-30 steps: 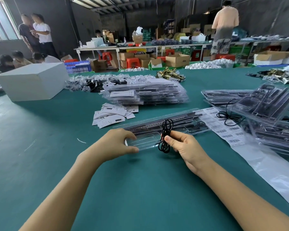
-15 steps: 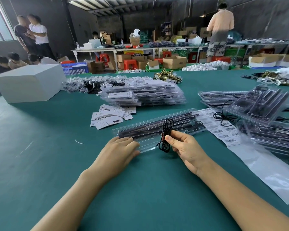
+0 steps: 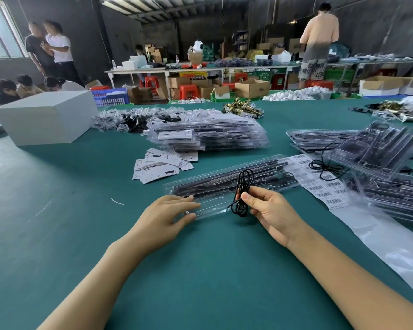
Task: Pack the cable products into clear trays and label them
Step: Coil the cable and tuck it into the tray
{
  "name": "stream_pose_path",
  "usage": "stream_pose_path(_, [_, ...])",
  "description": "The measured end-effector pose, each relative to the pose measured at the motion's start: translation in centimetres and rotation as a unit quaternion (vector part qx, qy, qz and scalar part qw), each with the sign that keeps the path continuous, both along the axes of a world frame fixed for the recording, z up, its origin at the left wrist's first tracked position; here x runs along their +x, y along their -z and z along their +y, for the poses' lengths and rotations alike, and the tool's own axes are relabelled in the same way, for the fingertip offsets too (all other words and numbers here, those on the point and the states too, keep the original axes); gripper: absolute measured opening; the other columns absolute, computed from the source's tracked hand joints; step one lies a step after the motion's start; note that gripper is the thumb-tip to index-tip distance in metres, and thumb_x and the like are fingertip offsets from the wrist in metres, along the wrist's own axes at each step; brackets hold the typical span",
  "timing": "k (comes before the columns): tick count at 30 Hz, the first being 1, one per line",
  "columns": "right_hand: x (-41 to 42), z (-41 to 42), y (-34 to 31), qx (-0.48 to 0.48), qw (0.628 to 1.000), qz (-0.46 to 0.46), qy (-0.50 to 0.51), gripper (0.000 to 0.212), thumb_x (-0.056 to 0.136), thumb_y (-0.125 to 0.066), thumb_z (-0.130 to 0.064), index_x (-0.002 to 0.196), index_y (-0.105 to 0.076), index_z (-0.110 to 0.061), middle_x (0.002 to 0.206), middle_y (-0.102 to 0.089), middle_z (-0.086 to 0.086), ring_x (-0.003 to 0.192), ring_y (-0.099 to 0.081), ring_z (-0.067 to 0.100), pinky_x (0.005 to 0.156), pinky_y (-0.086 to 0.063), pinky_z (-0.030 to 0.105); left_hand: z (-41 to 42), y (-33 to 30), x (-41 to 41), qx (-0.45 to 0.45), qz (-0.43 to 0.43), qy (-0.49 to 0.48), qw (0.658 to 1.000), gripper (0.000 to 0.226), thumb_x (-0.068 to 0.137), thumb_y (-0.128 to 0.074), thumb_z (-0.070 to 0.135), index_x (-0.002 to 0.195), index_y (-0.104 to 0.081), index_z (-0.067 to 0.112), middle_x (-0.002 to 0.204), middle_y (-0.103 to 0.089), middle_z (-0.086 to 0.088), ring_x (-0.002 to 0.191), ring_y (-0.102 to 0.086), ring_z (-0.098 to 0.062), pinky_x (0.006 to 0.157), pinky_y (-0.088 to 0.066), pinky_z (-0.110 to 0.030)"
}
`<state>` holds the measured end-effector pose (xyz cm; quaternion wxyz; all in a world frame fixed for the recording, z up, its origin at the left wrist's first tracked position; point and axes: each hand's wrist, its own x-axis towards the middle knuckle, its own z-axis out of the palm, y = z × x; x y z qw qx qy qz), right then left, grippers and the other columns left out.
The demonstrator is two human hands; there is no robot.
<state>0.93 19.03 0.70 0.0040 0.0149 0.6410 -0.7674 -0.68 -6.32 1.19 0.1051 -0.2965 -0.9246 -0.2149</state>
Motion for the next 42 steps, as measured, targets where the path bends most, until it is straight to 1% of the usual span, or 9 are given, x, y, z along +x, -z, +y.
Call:
stream_pose_path(5, [0.0, -0.1, 0.0, 0.002, 1.0, 0.0, 0.005, 0.016, 0.089, -0.063, -0.011, 0.099, -0.073, -0.017, 0.097, -0.074, -0.004, 0.081, -0.059, 0.003, 0.071, -0.036, 0.023, 0.3, -0.1, 0.4, -0.052, 0.063, 0.024, 0.996, 0.025, 0.098, -0.052, 0.022, 0.12, -0.064, 0.018, 0.128, -0.063, 0.003, 0.123, -0.055, -0.015, 0.092, -0.046, -0.029])
stream_pose_path(11, [0.1, -0.2, -0.1, 0.005, 1.0, -0.002, 0.012, 0.015, 0.09, -0.062, -0.012, 0.098, -0.074, -0.018, 0.101, -0.073, -0.005, 0.073, -0.057, -0.002, 0.062, -0.035, 0.018, 0.3, 0.0, 0.1, -0.117, 0.044, -0.009, 0.992, 0.035, 0.101, -0.042, 0.033, 0.13, -0.051, 0.015, 0.149, -0.039, 0.001, 0.116, -0.057, -0.027, 0.093, -0.048, -0.034])
stream_pose_path(14, [0.2, -0.3, -0.1, 0.028, 1.0, 0.002, 0.006, 0.016, 0.091, -0.063, -0.015, 0.101, -0.075, -0.017, 0.101, -0.072, -0.003, 0.051, -0.04, 0.001, 0.048, -0.033, 0.011, 0.4, -0.2, 0.3, -0.116, 0.057, -0.011, 0.992, 0.038, 0.1, -0.044, 0.036, 0.121, -0.057, 0.006, 0.14, -0.047, -0.005, 0.113, -0.058, -0.027, 0.094, -0.047, -0.034])
stream_pose_path(17, [0.2, -0.3, -0.3, 0.022, 1.0, 0.003, -0.005, 0.016, 0.092, -0.061, -0.013, 0.101, -0.074, -0.015, 0.106, -0.072, 0.003, 0.051, -0.029, 0.004, 0.045, -0.027, 0.011, 0.6, -0.4, 0.6, -0.132, 0.141, 0.021, 0.981, 0.034, 0.099, -0.046, 0.03, 0.103, -0.066, 0.002, 0.119, -0.065, -0.008, 0.103, -0.065, -0.025, 0.086, -0.052, -0.032])
stream_pose_path(20, [0.3, -0.3, -0.5, 0.022, 1.0, 0.007, -0.014, 0.015, 0.092, -0.06, -0.012, 0.1, -0.073, -0.014, 0.103, -0.073, 0.005, 0.05, -0.027, 0.005, 0.043, -0.025, 0.012, 0.8, 0.0, 0.6, -0.163, 0.104, 0.007, 0.981, 0.031, 0.102, -0.04, 0.022, 0.113, -0.058, 0.0, 0.134, -0.055, -0.01, 0.109, -0.06, -0.032, 0.086, -0.052, -0.039])
stream_pose_path(28, [0.3, -0.5, -0.4, 0.013, 1.0, 0.011, -0.005, 0.013, 0.092, -0.061, -0.012, 0.094, -0.074, -0.014, 0.095, -0.073, 0.005, 0.05, -0.03, 0.004, 0.043, -0.027, 0.012, 1.5, -0.3, 0.6, -0.186, 0.127, 0.004, 0.974, 0.015, 0.076, -0.056, -0.011, 0.086, -0.061, -0.001, 0.093, -0.068, -0.017, 0.066, -0.064, -0.036, 0.049, -0.053, -0.042])
stream_pose_path(35, [0.2, -0.5, -0.3, 0.011, 1.0, 0.009, -0.007, 0.013, 0.092, -0.06, -0.01, 0.094, -0.073, -0.013, 0.093, -0.073, 0.005, 0.049, -0.033, 0.003, 0.039, -0.027, 0.011, 1.7, -0.4, 0.8, -0.216, 0.145, 0.0, 0.966, 0.017, 0.08, -0.062, -0.005, 0.089, -0.053, 0.007, 0.078, -0.058, -0.006, 0.054, -0.055, -0.032, 0.042, -0.045, -0.035])
stream_pose_path(39, [0.0, -0.4, -0.4, 0.007, 1.0, 0.005, -0.007, 0.013, 0.092, -0.06, -0.009, 0.094, -0.072, -0.013, 0.094, -0.074, 0.006, 0.05, -0.033, 0.003, 0.04, -0.028, 0.012, 1.8, -1.8, 0.5, -0.28, 0.177, 0.035, 0.943, 0.024, 0.086, -0.068, 0.017, 0.073, -0.05, 0.011, 0.065, -0.05, -0.004, 0.041, -0.048, -0.027, 0.036, -0.035, -0.03])
stream_pose_path(42, [0.0, -0.4, -0.3, 0.005, 1.0, 0.001, -0.006, 0.013, 0.092, -0.06, -0.009, 0.094, -0.072, -0.013, 0.096, -0.074, 0.007, 0.049, -0.034, 0.003, 0.04, -0.029, 0.012, 2.4, -2.2, 0.0, -0.361, 0.189, 0.049, 0.912, 0.014, 0.091, -0.055, 0.013, 0.078, -0.05, 0.009, 0.074, -0.053, -0.008, 0.049, -0.043, -0.026, 0.044, -0.035, -0.035])
